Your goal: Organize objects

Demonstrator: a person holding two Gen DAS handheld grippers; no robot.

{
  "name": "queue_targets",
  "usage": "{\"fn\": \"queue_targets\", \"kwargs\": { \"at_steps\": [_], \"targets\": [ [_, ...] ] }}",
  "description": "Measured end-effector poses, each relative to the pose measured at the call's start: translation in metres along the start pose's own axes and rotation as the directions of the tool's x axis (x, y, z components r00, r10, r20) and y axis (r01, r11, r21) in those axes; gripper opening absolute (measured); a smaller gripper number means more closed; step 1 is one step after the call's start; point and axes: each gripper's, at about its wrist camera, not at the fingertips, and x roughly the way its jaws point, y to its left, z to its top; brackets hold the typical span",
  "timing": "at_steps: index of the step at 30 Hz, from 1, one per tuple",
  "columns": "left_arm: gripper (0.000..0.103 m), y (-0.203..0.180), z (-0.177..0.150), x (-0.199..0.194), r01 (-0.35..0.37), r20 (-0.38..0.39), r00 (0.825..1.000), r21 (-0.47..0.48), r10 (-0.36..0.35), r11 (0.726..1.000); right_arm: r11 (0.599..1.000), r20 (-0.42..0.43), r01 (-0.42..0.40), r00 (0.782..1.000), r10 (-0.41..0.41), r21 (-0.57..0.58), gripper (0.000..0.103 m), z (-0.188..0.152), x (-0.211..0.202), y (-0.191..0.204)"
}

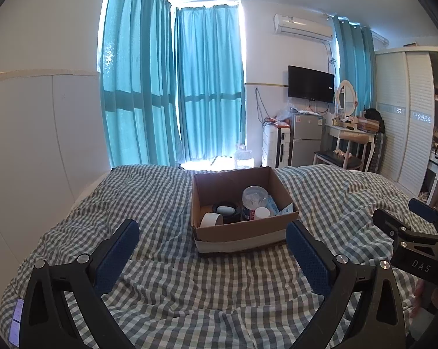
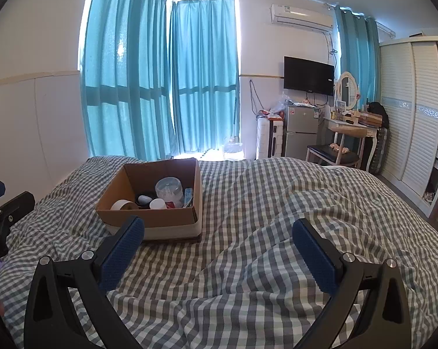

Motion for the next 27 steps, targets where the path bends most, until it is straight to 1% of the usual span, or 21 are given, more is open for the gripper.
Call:
{"fn": "queue_targets", "kwargs": {
  "at_steps": [4,17,20,27],
  "targets": [
    [0.103,0.0019,0.0003,0.0001,0.001,-0.003,1.0,-0.016,-0.001,1.0,1.0,0.002,0.002,1.0,-0.002,-0.001,0.102,0.0,-0.0009,0.0003],
    [0.103,0.0049,-0.002,0.0005,-0.001,-0.011,1.0,-0.024,0.001,1.0,1.0,-0.003,0.003,1.0,-0.003,-0.001,0.102,-0.0007,0.0005,0.0021],
    [0.103,0.0071,-0.002,-0.0009,-0.003,-0.001,1.0,-0.024,0.003,1.0,1.0,-0.005,0.003,1.0,-0.003,-0.002,0.102,-0.0008,0.0011,0.0028],
    [0.103,0.0093,-0.0022,-0.0002,-0.019,-0.008,1.0,-0.029,0.019,0.999,1.0,-0.009,0.001,1.0,-0.001,-0.005,0.102,-0.0016,0.0015,0.0041]
  ]
}}
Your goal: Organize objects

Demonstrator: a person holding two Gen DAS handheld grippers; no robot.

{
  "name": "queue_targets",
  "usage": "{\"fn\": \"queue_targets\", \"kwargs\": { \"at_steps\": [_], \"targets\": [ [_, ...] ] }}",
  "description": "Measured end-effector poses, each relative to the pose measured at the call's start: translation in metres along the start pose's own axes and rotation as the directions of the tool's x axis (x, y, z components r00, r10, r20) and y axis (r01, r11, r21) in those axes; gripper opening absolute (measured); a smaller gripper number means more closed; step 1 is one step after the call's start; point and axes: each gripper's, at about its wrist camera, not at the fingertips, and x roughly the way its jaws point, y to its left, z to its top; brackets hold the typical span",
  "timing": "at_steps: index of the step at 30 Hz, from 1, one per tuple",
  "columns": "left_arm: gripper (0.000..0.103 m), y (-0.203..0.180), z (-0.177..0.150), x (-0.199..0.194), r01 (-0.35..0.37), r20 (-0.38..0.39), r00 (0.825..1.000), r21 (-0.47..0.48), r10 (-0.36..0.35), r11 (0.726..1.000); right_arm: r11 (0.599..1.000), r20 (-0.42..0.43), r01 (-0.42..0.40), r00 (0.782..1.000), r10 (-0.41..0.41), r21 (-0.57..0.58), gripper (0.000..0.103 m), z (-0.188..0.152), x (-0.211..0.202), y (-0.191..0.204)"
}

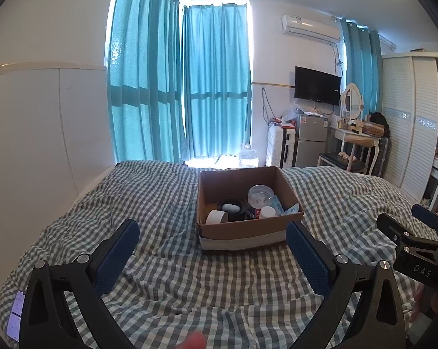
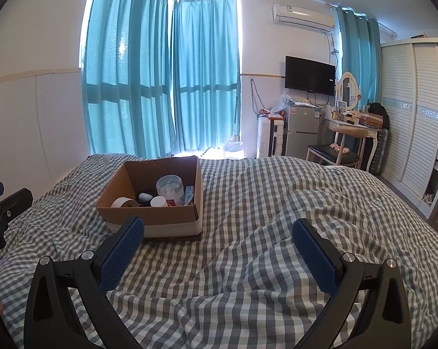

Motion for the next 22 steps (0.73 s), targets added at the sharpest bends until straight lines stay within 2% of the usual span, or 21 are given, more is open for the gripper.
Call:
{"fn": "queue_targets", "kwargs": {
  "at_steps": [16,22],
  "targets": [
    [0.103,-0.0004,0.0022,0.0042,0.016,-0.012,1.0,0.014,-0.016,1.0,1.0,-0.017,-0.007,1.0,0.008,0.006,0.102,-0.0004,0.0029,0.0001],
    [0.103,-0.0008,0.0004,0.0,0.003,0.009,1.0,0.016,-0.003,1.0,1.0,-0.019,-0.007,1.0,0.007,0.006,0.102,-0.0007,0.0031,-0.0001]
  ]
}}
